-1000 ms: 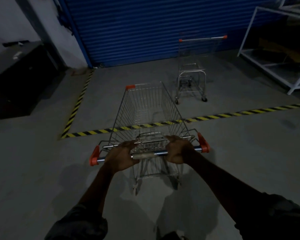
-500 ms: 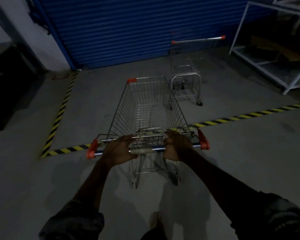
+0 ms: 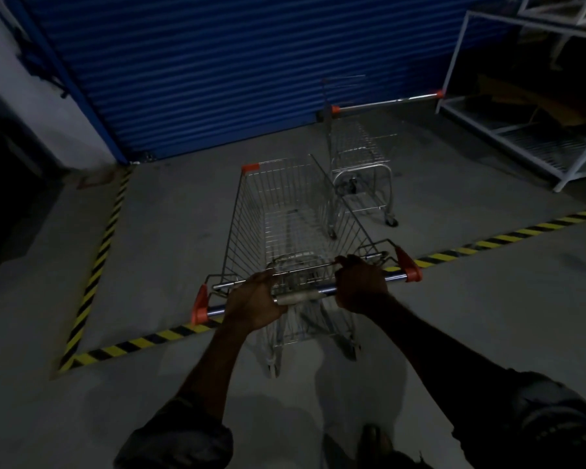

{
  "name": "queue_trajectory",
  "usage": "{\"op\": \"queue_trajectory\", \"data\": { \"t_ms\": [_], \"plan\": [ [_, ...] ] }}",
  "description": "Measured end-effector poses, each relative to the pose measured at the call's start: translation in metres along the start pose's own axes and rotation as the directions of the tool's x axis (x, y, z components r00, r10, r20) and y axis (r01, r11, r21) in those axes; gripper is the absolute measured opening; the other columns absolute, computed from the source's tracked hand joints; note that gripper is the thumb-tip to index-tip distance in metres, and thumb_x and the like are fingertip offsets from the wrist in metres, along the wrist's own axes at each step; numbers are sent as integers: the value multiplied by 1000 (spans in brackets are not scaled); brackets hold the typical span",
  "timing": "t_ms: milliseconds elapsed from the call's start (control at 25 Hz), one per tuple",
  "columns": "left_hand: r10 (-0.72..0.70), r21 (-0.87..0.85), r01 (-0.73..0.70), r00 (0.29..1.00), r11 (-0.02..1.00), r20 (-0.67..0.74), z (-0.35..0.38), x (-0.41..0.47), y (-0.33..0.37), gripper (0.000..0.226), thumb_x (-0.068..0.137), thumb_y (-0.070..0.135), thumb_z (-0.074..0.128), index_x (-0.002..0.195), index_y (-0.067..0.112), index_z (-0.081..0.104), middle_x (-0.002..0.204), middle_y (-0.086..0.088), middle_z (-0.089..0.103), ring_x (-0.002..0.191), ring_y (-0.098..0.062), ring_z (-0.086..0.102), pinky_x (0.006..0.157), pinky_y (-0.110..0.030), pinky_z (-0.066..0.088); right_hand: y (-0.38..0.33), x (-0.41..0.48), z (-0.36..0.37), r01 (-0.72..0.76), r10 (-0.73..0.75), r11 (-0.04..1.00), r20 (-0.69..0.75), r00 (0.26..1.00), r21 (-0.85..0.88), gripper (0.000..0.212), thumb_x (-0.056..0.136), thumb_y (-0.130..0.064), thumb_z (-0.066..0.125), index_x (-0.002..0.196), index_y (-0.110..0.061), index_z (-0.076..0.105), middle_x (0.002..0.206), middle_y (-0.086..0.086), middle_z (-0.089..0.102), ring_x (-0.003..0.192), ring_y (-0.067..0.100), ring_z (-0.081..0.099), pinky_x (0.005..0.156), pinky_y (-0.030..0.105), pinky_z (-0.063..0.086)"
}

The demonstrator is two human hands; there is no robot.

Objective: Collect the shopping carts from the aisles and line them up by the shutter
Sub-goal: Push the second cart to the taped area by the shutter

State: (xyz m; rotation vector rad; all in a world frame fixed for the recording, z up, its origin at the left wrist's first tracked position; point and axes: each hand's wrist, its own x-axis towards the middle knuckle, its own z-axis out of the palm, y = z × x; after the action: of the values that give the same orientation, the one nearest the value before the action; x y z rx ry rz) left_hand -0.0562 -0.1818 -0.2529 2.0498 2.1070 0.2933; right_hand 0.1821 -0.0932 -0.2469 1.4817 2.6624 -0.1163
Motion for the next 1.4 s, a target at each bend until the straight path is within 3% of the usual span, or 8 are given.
{"op": "queue_trajectory", "data": {
  "t_ms": [160,320,520,640,800,960,1080,1400],
  "plan": [
    [-54,-48,49,993,998,-102,2,68,-19,71,61,66,56,123,31,59,127,5,62,113,-22,64,84,-36,56,23,77,4,-1,2,1000,-122,993,11,42,61,-27,71,101,-15,69,113,6,68,98,34,66,72,41,55],
    [-31,35,38,984,999,-174,5,144,-46,64,68,62,57,118,24,57,113,3,57,96,-24,64,66,-34,50,38,155,5,-46,53,998,-245,968,32,44,61,-26,64,103,-14,67,88,8,69,86,35,65,81,45,47],
    [-56,43,67,974,997,-220,1,236,-79,67,73,68,51,125,26,55,110,2,66,81,-28,72,61,-35,55,52,254,-7,-117,117,993,-178,977,11,52,60,-31,67,110,-16,68,85,8,73,89,35,67,103,58,36],
    [-61,45,71,981,996,-186,-6,290,-101,72,73,67,49,135,31,49,109,3,69,85,-27,73,65,-38,58,60,312,-18,-115,115,993,-154,981,12,41,63,-30,72,102,-18,70,80,7,73,86,34,69,106,64,36],
    [-37,27,43,983,999,-179,-14,363,-137,72,73,55,67,140,36,47,120,8,67,92,-25,73,70,-39,59,66,394,-24,-162,158,987,-183,970,-10,35,63,-26,74,97,-19,71,75,7,71,81,35,70,106,74,30],
    [-12,31,18,982,999,-190,-22,435,-181,74,73,54,69,142,41,45,121,13,67,92,-20,73,71,-38,60,57,473,-33,-249,242,968,-141,960,-38,22,77,-23,66,99,-25,70,89,6,72,99,36,65,108,80,14],
    [-4,25,9,984,1000,-177,-32,484,-207,76,74,55,69,144,42,43,122,15,66,95,-18,72,75,-37,59,50,522,-44,-297,296,955,-73,953,-6,25,86,-23,57,108,-27,68,102,4,71,114,35,59,109,80,6],
    [16,30,-11,988,1000,-155,-37,593,-254,74,76,53,65,146,36,47,114,7,72,94,-25,73,78,-37,59,67,630,-54,-290,286,957,-86,954,-27,26,82,-24,60,104,-26,74,100,8,73,110,39,60,108,80,16]
  ]
}}
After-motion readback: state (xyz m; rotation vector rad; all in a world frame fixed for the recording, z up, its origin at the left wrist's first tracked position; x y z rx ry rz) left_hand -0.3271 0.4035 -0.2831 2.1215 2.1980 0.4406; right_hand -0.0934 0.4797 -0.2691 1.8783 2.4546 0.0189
